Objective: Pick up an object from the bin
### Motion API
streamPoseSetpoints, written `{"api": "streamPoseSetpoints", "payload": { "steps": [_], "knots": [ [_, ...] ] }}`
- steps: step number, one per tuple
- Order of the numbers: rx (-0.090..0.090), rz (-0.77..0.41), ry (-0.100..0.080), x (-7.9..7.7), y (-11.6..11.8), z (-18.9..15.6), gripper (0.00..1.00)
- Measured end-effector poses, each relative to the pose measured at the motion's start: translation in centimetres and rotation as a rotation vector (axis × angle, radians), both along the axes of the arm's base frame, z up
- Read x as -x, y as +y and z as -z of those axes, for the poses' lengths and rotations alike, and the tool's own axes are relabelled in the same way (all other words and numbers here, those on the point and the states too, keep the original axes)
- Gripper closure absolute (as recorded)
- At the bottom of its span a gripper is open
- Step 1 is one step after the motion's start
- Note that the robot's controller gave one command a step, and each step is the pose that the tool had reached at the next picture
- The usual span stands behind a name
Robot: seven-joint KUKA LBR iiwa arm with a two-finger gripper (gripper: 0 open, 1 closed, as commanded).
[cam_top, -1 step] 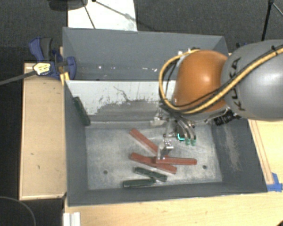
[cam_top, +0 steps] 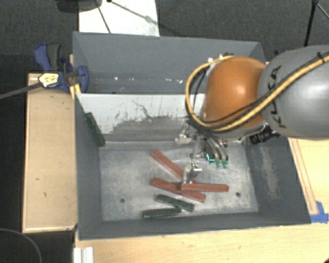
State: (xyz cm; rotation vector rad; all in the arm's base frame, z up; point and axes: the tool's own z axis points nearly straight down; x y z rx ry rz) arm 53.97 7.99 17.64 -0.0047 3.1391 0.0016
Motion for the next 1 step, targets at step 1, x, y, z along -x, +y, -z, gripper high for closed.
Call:
{"api": "streamPoseSetpoints", "payload": {
  "steps": [1],
  "knots": [
    [-0.004,0.011,-0.019,1.08,-1.16,9.51,1.00]
  ]
}}
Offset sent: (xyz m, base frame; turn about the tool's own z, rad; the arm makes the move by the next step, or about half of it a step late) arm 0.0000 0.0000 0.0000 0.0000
